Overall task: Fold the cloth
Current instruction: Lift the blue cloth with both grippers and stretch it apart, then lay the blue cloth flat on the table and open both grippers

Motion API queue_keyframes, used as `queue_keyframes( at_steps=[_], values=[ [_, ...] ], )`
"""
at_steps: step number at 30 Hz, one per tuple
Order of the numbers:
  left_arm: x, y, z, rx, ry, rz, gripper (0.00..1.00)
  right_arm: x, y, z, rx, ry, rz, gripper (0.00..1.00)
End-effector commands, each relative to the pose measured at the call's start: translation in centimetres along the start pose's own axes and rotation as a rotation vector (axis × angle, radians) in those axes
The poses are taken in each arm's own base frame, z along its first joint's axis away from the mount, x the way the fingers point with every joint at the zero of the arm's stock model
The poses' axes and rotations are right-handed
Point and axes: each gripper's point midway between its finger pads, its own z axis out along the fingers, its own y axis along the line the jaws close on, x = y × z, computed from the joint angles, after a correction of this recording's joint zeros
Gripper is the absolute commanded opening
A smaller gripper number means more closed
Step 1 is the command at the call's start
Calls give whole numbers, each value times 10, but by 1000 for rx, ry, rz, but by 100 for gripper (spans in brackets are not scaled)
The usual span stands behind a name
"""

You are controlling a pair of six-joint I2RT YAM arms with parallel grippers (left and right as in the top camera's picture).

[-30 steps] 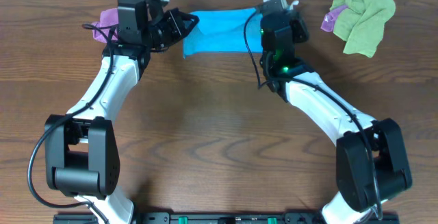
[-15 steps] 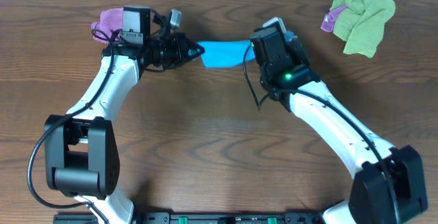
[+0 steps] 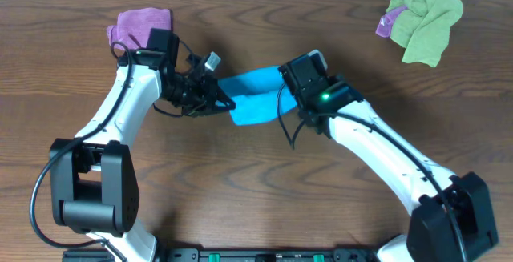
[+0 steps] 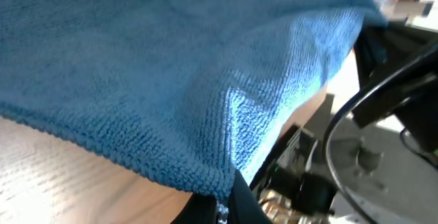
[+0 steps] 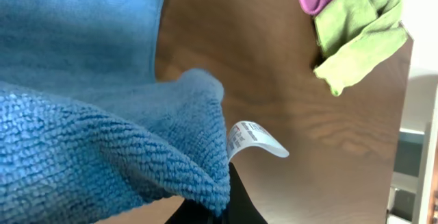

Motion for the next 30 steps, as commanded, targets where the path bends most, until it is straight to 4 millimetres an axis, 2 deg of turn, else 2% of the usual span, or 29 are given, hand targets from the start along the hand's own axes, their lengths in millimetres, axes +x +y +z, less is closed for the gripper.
queue_keyframes(
  at_steps=[1, 10, 12, 15, 16, 17, 18, 22, 27, 30],
  values=[
    [11, 4, -3, -26, 16, 74, 6, 0, 7, -9, -14, -7, 42, 1],
    [39, 26, 7, -53, 91, -1, 7, 29, 18, -18, -31, 95, 19, 1],
    [45, 31, 6, -85, 110, -21, 21, 39, 24, -21, -62, 132, -10, 7],
    [53, 38, 3, -129, 137, -52, 45, 57, 34, -25, -123, 207, -47, 27],
    [55, 40, 2, -137, 144, -61, 59, 63, 36, -27, -140, 232, -52, 31],
    [58, 42, 0, -145, 152, -73, 82, 70, 35, -29, -145, 260, -49, 35],
    [59, 43, -1, -148, 155, -80, 95, 74, 34, -30, -142, 276, -46, 37],
    [60, 49, -10, -147, 147, -113, 95, 74, 29, -37, -145, 265, -33, 49],
    [58, 50, -18, -116, 127, -153, 95, 65, 22, -48, -172, 204, 20, 72],
    [59, 44, -23, -67, 122, -166, 95, 61, 18, -54, -244, 179, 95, 76]
  ],
)
